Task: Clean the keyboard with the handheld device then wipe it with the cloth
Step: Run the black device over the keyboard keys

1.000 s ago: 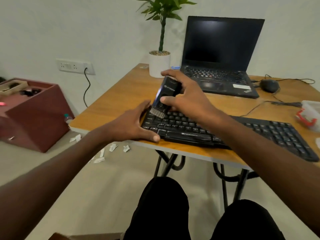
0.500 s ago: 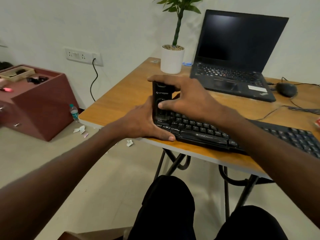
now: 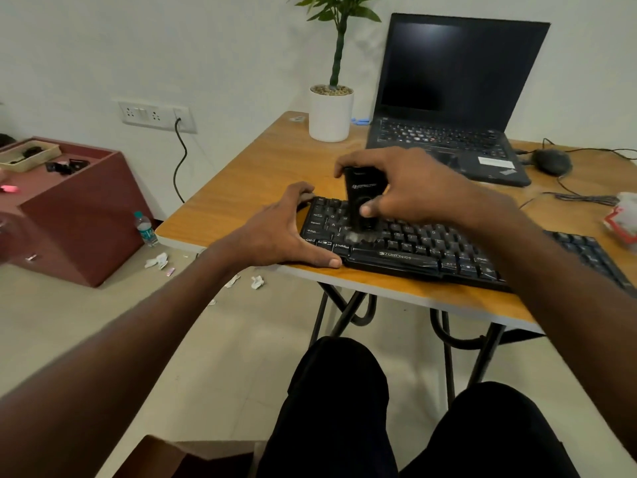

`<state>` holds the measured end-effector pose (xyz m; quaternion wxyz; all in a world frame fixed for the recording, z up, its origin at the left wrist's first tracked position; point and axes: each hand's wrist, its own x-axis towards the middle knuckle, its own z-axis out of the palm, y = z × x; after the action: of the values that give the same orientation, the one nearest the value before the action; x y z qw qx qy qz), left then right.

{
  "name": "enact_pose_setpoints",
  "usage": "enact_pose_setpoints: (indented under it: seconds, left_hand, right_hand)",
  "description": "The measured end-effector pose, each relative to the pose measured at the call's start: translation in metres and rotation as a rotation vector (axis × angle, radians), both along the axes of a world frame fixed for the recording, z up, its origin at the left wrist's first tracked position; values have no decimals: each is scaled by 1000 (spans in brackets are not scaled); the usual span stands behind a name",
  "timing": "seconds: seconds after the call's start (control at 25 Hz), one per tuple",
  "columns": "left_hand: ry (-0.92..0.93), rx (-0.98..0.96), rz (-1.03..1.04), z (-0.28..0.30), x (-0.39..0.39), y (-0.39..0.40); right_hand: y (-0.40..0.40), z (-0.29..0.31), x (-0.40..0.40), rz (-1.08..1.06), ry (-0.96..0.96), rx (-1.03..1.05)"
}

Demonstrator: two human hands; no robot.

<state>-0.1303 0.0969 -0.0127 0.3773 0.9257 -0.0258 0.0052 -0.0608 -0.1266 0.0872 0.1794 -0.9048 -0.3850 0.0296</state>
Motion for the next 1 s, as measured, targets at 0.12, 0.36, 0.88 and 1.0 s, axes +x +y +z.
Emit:
enact_pose_setpoints:
  seconds: [0.12,0.36,0.88,1.0]
  left_hand:
    - [6,-2,0,2,-2,-1]
    - [11,-26,-5,0,1,0]
    - [16,-31,-10,-4,4,2]
    - [8,-33,-9,-3,4,2]
  right_hand:
    - [3,-2,-5,-62,-76,117]
    - [-5,-13,-8,-39,-86,59]
    - [7,-9,-12,-112,-194,111]
    - [12,-11,-11,-79,-167,34]
